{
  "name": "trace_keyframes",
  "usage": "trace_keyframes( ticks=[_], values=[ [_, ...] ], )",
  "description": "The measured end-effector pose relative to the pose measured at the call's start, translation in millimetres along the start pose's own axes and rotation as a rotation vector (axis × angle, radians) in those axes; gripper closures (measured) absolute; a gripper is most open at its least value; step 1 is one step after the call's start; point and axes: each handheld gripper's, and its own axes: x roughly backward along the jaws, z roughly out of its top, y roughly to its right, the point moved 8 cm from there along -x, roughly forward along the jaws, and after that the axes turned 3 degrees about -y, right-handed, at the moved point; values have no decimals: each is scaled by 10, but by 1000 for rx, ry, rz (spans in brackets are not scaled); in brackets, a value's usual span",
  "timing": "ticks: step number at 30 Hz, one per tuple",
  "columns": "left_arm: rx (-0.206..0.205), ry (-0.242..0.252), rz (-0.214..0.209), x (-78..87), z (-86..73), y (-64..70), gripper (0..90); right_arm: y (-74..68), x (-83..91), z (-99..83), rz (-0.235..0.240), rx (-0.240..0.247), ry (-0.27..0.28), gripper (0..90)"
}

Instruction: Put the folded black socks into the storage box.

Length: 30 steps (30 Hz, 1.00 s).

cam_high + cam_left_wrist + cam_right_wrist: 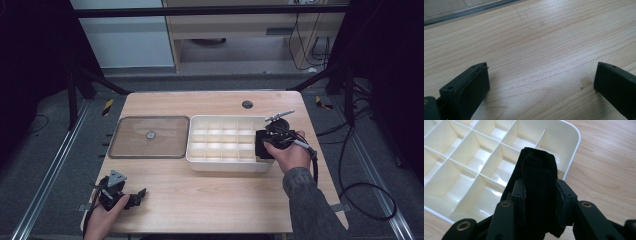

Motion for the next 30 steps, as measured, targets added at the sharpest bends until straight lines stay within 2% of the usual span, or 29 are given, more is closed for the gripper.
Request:
trace_keyframes(
  ticks=[11,18,30],
  values=[
    [0,0,0,0,0,0,0,-10,-68,-55,-19,17,-18,655],
    [1,0,0,0,0,1,0,-70,-130,-113,-18,31,-25,656],
    [-2,-3,1,0,-1,1,0,-107,-188,-181,-2,9,-30,664]
  ],
)
